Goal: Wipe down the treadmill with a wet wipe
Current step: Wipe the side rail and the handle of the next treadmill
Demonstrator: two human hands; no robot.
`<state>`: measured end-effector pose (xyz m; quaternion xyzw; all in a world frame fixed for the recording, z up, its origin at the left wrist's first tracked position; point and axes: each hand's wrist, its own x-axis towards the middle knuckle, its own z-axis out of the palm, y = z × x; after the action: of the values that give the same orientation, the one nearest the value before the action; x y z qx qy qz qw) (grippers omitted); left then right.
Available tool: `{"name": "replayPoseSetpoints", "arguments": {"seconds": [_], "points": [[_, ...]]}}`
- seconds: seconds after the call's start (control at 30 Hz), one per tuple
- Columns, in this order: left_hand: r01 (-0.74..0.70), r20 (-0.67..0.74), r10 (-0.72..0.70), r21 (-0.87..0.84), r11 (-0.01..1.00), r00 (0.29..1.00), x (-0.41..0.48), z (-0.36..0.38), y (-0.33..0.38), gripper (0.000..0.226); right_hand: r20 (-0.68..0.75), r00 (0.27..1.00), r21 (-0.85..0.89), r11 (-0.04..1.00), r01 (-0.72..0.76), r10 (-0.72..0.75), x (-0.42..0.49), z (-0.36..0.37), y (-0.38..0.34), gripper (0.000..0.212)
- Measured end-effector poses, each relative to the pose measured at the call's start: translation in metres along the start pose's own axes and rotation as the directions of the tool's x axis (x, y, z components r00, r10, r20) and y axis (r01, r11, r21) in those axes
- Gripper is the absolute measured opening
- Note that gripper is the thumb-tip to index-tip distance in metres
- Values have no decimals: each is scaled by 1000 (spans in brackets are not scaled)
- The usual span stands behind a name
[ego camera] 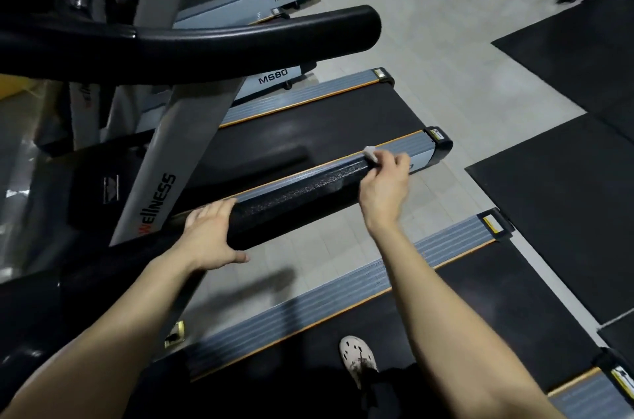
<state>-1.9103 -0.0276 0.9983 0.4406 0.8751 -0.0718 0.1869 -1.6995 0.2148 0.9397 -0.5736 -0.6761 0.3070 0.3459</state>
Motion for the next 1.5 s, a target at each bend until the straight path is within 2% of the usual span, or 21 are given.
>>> {"name": "replayPoseSetpoints", "arguments": {"seconds": [0.07,0.1,0.17,0.2,0.3,0.37,0.47,0.53,0.63,0.73,0.8,0.87,0.93,1.0,1.1,1.17,1.23,1.3,1.33,1.4,1.5], "points": [[-46,-35,45,-32,998,998,-7,-1,-10,130,115,960,104,964,246,-257,-66,24,-24,32],[-59,-49,58,-22,998,997,-12,-1,-15,129,243,887,157,919,363,-392,-101,35,-38,34],[-50,-88,52,26,998,995,-24,1,-28,129,396,761,242,858,453,-514,-143,49,-55,37],[-28,-112,34,57,998,993,-30,1,-37,130,388,764,272,856,439,-515,-145,52,-57,37],[35,-153,-17,118,992,988,-46,0,-69,130,180,902,200,913,357,-392,-113,38,-26,39],[68,-180,-43,136,988,983,-55,0,-87,129,4,984,154,972,178,-181,-83,21,-4,39],[85,-205,-52,156,984,977,-67,2,-106,128,-188,974,249,966,-75,124,-93,37,-18,39],[92,-194,-59,168,981,979,-74,3,-116,129,-157,982,277,959,-60,107,-147,66,-54,36],[91,-175,-56,201,975,983,-85,4,-131,135,70,988,279,954,112,-137,-240,97,-85,33],[97,-198,-46,257,961,979,-98,7,-153,140,107,969,304,936,179,-221,-242,99,-71,37],[112,-233,-46,280,953,971,-109,9,-170,143,24,994,289,953,93,-104,-219,93,-56,40],[125,-259,-48,288,950,965,-123,14,-187,146,-73,989,311,945,-102,131,-217,95,-57,40],[132,-294,-47,277,952,955,-135,19,-199,148,-72,975,374,912,-169,210,-254,119,-85,37],[161,-329,-63,280,947,942,-142,21,-208,149,118,988,405,904,-135,95,-323,141,-122,32],[232,-369,-111,302,924,923,-149,19,-227,157,400,890,410,911,38,-217,-392,151,-134,31],[257,-361,-144,286,923,921,-153,16,-240,162,315,933,403,914,32,-172,-366,146,-117,32],[246,-379,-121,302,921,918,-155,18,-245,160,74,997,361,930,-62,38,-319,134,-102,35],[253,-413,-101,333,908,905,-155,20,-242,154,-86,975,361,919,-160,204,-289,129,-101,38],[253,-424,-95,335,907,901,-155,20,-240,152,-97,975,374,915,-151,200,-295,134,-115,38],[245,-431,-85,330,912,898,-156,19,-237,150,14,999,399,917,21,-29,-341,149,-163,37],[253,-420,-102,321,913,902,-160,16,-235,152,294,860,421,864,275,-417,-396,156,-203,35]]}}
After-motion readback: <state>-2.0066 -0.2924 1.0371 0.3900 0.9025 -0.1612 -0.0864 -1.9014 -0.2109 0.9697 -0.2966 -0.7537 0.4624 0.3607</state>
